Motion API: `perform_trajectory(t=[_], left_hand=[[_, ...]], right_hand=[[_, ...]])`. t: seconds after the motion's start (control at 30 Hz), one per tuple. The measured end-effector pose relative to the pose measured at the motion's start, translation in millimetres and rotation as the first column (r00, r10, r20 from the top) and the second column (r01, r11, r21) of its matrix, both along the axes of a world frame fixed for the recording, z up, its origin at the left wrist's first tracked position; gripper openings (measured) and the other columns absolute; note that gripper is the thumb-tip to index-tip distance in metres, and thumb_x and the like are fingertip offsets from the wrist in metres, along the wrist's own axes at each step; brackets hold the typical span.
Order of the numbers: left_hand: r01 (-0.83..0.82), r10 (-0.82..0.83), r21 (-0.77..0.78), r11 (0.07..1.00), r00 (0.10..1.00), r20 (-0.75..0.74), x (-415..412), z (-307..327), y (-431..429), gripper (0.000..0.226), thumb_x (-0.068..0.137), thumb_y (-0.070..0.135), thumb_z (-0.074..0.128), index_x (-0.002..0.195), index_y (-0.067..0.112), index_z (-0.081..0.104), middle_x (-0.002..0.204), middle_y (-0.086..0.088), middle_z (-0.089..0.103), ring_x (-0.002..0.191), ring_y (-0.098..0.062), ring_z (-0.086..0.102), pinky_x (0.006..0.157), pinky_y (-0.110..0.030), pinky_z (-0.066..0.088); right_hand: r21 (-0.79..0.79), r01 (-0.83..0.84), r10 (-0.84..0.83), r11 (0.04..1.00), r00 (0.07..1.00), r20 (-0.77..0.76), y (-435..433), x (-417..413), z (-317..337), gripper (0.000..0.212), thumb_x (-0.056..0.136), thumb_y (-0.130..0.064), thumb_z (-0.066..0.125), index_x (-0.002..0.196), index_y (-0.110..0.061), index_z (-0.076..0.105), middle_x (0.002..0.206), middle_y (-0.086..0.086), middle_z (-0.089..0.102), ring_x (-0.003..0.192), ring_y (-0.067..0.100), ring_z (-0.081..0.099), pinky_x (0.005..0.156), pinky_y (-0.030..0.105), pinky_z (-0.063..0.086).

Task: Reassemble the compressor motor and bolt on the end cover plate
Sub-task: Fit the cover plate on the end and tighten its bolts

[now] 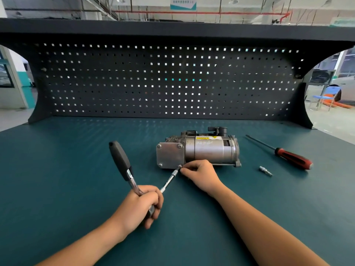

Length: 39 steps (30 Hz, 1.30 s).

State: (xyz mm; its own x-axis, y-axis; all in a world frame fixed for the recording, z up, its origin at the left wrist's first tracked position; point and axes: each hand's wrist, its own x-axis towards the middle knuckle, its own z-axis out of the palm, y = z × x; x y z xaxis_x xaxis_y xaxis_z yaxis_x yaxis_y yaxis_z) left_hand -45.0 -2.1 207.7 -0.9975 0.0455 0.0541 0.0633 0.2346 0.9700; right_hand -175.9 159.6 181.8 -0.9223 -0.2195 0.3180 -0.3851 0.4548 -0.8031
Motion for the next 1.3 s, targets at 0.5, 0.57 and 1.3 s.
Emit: perform_trajectory(t=[0.5,0.57,1.3], left_hand=[[-0.053,0.048,0.077,0.996,0.997,0.062,-3,2,4,0.013,0.055,0.015,0.040,0.045,0.012,0.047,0.043,-0.007,0.043,0.031,-0.016,0.033,0.036,-0.015,0.026],[-0.093,0.083,0.123,0.988,0.993,0.089,-4,3,4,0.015,0.058,0.014,0.041,0.045,0.012,0.048,0.045,-0.007,0.042,0.032,-0.016,0.032,0.037,-0.015,0.026],[-0.312,-0.072,-0.899,0.307,0.934,-0.349,-1,11,31,0.019,0.091,0.031,0.037,0.109,0.026,0.039,0.080,0.004,0.058,0.078,-0.026,0.055,0.058,-0.032,0.028]], right_hand=[[0.014,0.009,-0.009,1.000,1.000,-0.018,0,1,1,0.013,0.083,-0.015,0.067,0.090,-0.008,0.075,0.075,-0.006,0.065,0.063,-0.002,0.054,0.067,0.017,0.042],[0.015,0.010,-0.009,1.000,1.000,-0.017,-1,2,1,0.012,0.083,-0.015,0.067,0.090,-0.008,0.075,0.076,-0.006,0.065,0.063,-0.002,0.054,0.068,0.017,0.042],[-0.141,0.074,-0.005,0.987,0.899,0.438,-30,37,19,0.042,0.088,-0.033,0.061,0.053,-0.012,0.051,0.032,-0.009,0.048,0.030,0.003,0.044,0.037,0.015,0.034]])
